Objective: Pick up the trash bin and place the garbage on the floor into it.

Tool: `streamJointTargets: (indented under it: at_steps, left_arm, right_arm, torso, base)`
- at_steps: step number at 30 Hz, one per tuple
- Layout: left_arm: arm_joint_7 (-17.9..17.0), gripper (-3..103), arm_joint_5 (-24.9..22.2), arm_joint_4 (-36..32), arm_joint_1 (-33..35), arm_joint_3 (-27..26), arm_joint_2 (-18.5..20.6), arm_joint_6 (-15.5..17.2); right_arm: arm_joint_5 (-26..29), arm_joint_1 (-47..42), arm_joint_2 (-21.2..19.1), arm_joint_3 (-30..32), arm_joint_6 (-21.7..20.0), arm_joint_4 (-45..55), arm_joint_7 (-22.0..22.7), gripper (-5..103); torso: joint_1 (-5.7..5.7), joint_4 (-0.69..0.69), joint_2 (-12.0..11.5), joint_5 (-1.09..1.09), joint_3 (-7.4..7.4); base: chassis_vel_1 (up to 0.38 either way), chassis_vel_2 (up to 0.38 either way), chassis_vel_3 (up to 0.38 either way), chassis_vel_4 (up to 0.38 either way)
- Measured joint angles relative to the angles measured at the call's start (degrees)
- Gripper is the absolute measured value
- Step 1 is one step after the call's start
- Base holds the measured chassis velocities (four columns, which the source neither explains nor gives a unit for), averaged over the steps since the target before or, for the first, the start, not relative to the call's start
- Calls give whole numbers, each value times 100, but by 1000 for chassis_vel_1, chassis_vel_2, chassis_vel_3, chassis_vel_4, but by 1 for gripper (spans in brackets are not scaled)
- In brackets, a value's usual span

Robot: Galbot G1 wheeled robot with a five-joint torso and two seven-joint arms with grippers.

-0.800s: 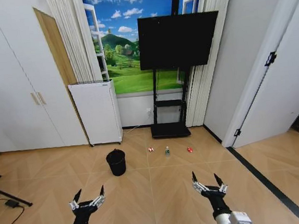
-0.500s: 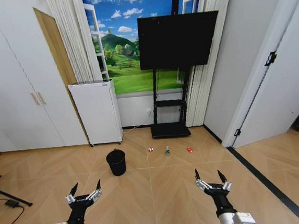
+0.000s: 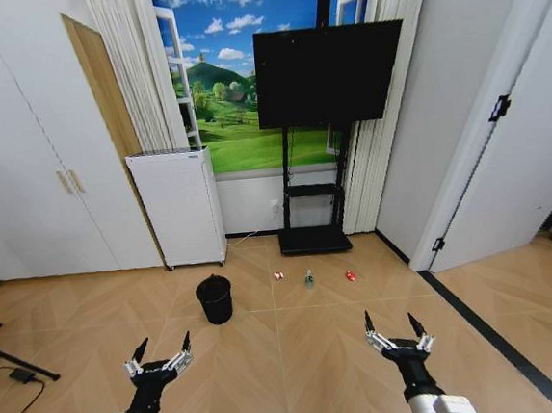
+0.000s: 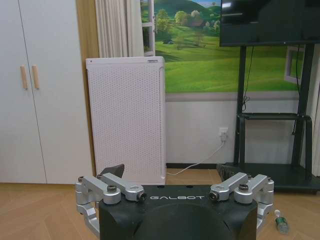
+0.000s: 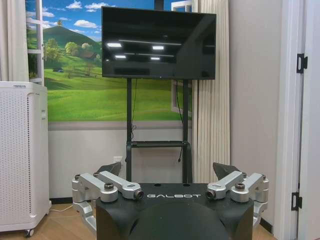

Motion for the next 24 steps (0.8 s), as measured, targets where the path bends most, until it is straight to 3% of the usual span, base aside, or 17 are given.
streamJointTargets:
  at_steps: [14,24]
  left_arm:
    - [25,100,97,-40,83,23,-44,-1]
    - [39,100,100,-41,90,22,-34,-4]
  right_arm:
    - [73,12,-14,-34,-90,-1,-46,100]
    - [101,36,-7,-37,-92,-36,-37,100]
  torso:
    - [-1,0,1,0,-1]
    - [0,0,0,0,1]
  base:
    - [-11,11,9,-8]
    - [-168,168,163,-167]
